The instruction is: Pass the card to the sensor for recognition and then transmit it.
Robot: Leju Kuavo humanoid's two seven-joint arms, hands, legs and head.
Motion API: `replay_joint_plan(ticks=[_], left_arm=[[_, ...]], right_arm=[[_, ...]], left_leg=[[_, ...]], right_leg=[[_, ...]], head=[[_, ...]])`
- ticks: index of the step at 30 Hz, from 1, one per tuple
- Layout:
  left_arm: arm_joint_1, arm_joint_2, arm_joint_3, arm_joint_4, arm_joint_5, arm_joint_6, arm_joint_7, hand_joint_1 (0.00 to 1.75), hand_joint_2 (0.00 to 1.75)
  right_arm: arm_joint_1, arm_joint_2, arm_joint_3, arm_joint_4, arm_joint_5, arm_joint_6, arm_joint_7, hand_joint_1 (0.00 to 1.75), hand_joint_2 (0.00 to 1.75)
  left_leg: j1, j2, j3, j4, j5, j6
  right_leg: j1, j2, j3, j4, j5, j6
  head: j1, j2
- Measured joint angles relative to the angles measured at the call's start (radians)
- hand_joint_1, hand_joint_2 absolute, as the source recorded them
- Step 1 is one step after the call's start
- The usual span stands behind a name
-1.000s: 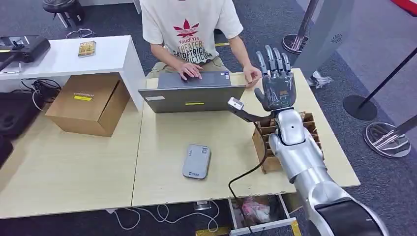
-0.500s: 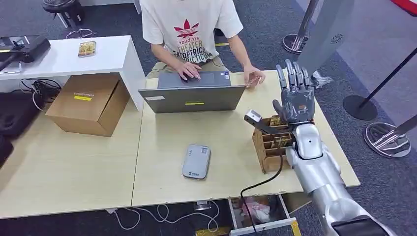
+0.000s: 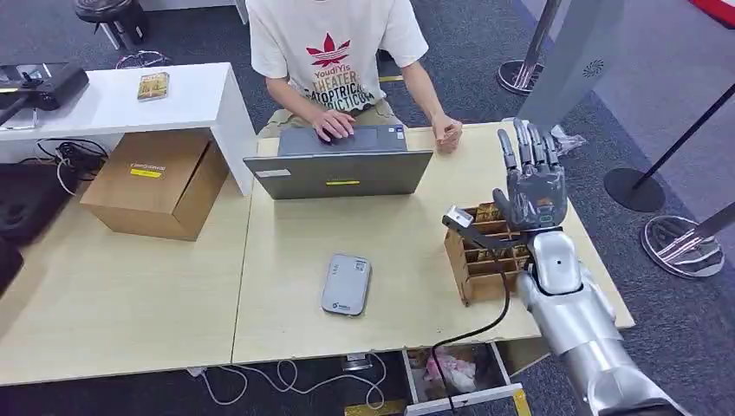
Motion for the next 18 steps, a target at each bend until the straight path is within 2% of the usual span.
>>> replay_joint_plan(ticks=[5,9,13,18], left_arm=[[0.0,0.0,0.002,0.0,-0.002,-0.003,0.0,0.0,0.0],[0.0,0.0,0.003,0.0,-0.009,-0.004,0.0,0.0,0.0],[0.001,0.0,0.003,0.0,-0.012,-0.006,0.0,0.0,0.0],[0.001,0.0,0.006,0.0,-0.012,-0.007,0.0,0.0,0.0]], right_arm=[[0.024,-0.026,0.001,-0.042,-0.01,0.072,0.016,0.0,1.75],[0.066,-0.067,0.0,-0.121,0.0,0.067,0.064,0.0,1.75],[0.103,-0.092,-0.004,-0.189,0.004,0.069,0.077,0.0,1.75],[0.172,-0.118,-0.023,-0.31,-0.011,0.155,0.085,0.0,1.75]], left_leg=[[0.0,-0.001,0.0,0.0,0.0,0.0],[0.0,-0.001,-0.001,0.0,0.0,0.0],[0.0,-0.001,-0.001,0.0,0.0,0.001],[0.0,-0.001,-0.001,0.0,0.0,0.001]], right_leg=[[0.0,-0.001,0.0,0.0,0.0,0.0],[0.0,0.0,0.0,0.0,0.0,0.0],[0.0,-0.001,0.0,0.0,0.0,0.0],[0.0,-0.001,0.0,0.0,0.0,0.0]], head=[[0.0,0.0],[0.0,0.0],[0.0,0.0],[0.0,0.0]])
